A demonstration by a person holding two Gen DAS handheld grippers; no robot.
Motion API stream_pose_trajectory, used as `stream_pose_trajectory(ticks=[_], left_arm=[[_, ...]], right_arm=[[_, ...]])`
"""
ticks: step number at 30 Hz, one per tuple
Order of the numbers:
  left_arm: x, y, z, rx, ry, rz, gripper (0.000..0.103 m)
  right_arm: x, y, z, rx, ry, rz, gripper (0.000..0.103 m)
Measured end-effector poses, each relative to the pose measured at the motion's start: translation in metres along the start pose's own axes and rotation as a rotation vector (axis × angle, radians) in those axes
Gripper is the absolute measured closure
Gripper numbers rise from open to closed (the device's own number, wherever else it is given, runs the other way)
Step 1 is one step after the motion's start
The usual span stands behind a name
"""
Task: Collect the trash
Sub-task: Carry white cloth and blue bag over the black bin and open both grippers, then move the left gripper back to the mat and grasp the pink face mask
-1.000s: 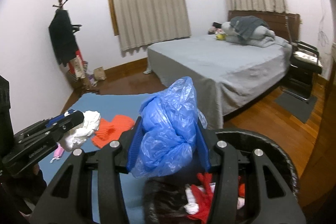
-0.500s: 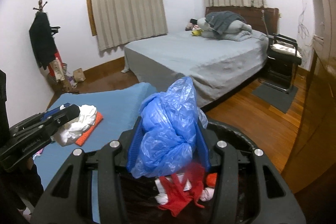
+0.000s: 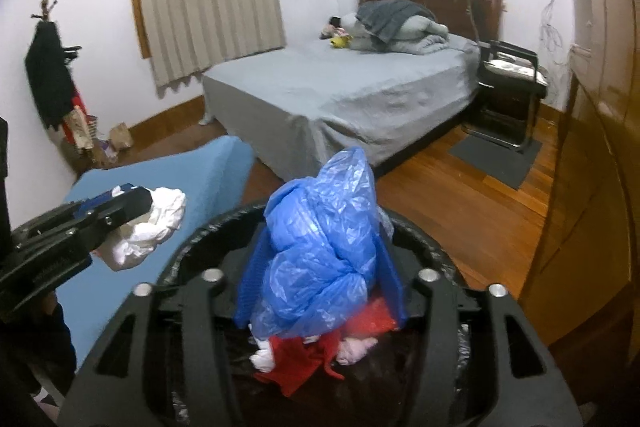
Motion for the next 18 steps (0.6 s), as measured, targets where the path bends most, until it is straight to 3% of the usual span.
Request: stream_pose_trajectory(ticks=[5, 8, 12, 18], left_arm=[[-0.002, 0.001, -0.001, 0.017, 0.015, -0.005, 0.051], [0.005, 0.001, -0.009, 0.020, -0.018, 0.004, 0.041], [0.025, 0.004, -0.027, 0.026, -0.102, 0.020, 0.022], [0.057, 0.015, -0.061, 0.056, -0.199, 0.015, 0.012]], right_arm=[[0.000, 0.004, 0.010, -0.006, 0.033, 0.009, 0.025], [0.005, 0.003, 0.009, -0.014, 0.042, 0.031, 0.009], [0.010, -0.003, 0.004, -0.025, 0.021, 0.046, 0.006], [0.009, -0.007, -0.026, -0.002, -0.047, 0.042, 0.005]])
Point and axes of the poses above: each gripper's, at about its wrist camera, not at the fingertips, and x roughly against the way its jaws point, z to its right, y to its underside, the point moved 3 cm from there along -x, roughly the way its jaws point, and after that the axes turned 15 degrees about -x, right-handed, at the moved point
